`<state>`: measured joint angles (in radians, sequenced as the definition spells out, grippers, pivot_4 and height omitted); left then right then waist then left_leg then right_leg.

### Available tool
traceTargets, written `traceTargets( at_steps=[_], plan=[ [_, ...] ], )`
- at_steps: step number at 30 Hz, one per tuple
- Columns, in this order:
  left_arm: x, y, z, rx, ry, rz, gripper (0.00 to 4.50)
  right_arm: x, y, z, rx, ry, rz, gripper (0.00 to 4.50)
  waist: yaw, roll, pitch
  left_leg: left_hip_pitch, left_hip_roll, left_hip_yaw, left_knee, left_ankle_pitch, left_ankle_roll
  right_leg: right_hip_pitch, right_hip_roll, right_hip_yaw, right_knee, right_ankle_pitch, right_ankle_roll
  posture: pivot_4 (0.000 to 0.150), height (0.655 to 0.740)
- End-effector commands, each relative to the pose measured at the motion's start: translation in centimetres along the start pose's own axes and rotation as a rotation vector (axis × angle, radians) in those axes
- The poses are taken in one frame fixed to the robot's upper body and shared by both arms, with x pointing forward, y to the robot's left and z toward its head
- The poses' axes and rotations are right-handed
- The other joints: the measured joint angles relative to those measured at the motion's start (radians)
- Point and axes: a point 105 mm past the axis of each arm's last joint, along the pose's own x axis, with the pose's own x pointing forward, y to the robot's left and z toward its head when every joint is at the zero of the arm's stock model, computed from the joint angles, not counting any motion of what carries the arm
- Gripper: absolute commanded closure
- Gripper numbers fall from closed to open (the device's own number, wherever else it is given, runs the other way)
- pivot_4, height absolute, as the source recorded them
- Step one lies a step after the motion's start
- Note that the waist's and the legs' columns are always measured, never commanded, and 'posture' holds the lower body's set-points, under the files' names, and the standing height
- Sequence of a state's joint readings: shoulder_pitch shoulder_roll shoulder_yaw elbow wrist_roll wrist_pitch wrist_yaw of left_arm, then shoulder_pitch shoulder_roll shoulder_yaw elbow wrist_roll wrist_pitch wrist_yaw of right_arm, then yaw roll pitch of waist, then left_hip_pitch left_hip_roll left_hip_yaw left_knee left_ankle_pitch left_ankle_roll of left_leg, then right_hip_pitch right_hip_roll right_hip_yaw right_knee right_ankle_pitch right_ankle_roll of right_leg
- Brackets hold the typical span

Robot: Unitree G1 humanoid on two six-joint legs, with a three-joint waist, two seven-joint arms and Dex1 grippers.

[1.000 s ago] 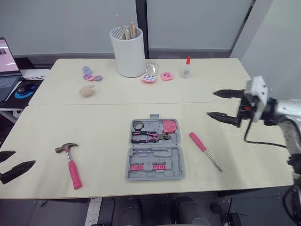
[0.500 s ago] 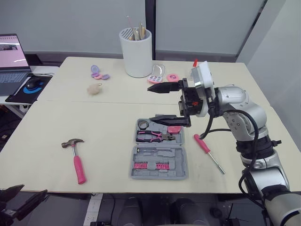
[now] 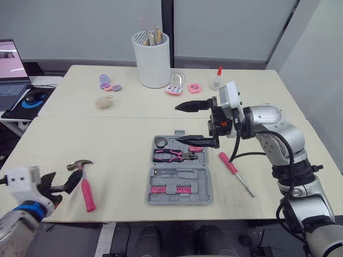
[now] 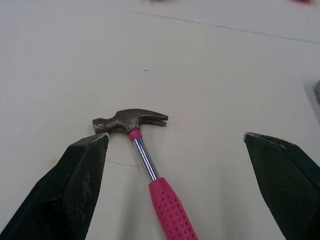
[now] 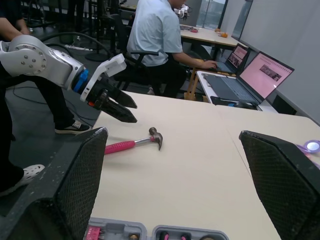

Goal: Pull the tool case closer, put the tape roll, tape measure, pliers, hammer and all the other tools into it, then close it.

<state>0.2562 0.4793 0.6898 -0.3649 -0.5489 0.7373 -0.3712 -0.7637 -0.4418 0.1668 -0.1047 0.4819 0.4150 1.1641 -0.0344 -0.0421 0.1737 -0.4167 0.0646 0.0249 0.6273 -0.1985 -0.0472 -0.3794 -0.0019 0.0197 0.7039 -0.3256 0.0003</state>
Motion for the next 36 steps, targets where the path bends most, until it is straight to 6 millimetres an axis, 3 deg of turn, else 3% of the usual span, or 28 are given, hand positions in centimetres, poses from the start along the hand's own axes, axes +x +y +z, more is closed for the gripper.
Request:
traceTargets(
  at_steps=[1, 10, 24, 28, 36],
  plan=[
    [1.4, 1.0, -1.5, -0.002, 0.044, 0.092, 0.00, -0.6, -0.3, 1.1, -0.051, -0.009, -0.037, 0.02, 0.002, 0.000, 0.000, 0.000, 0.000, 0.000, 0.000, 0.000, 0.000, 0.000, 0.000, 0.000, 0.000, 0.000, 0.000, 0.150, 0.7400],
    [4.7, 0.6, -2.4, -0.015, 0.054, 0.158, 0.00, -1.3, -0.5, 1.2, -0.051, 0.012, -0.085, 0.02, 0.005, 0.000, 0.000, -0.001, -0.001, -0.001, 0.000, 0.000, 0.000, 0.000, 0.000, 0.000, 0.000, 0.000, 0.000, 0.150, 0.7400],
    [6.9, -0.2, -3.7, -0.020, 0.105, 0.180, 0.00, -1.2, 0.0, 1.4, -0.060, 0.029, -0.104, 0.02, 0.005, 0.000, 0.000, -0.001, -0.001, 0.000, 0.000, 0.000, 0.000, 0.000, 0.000, 0.000, 0.000, 0.000, 0.000, 0.150, 0.7400],
    [6.8, 0.4, -3.9, -0.034, 0.112, 0.213, 0.85, -1.2, 0.1, 1.4, -0.058, 0.034, -0.105, 0.00, 0.005, 0.000, 0.000, 0.000, -0.001, 0.000, 0.000, 0.000, 0.000, 0.000, 0.000, 0.000, 0.000, 0.000, 0.000, 0.150, 0.7400],
    [7.0, 0.8, -3.7, -0.027, 0.105, 0.228, 3.45, -1.2, 0.4, 1.2, -0.047, 0.038, -0.098, 0.00, 0.005, 0.000, 0.000, 0.000, -0.001, 0.000, 0.000, 0.000, 0.000, 0.000, -0.001, 0.000, 0.000, 0.000, 0.000, 0.150, 0.7400]
  ],
)
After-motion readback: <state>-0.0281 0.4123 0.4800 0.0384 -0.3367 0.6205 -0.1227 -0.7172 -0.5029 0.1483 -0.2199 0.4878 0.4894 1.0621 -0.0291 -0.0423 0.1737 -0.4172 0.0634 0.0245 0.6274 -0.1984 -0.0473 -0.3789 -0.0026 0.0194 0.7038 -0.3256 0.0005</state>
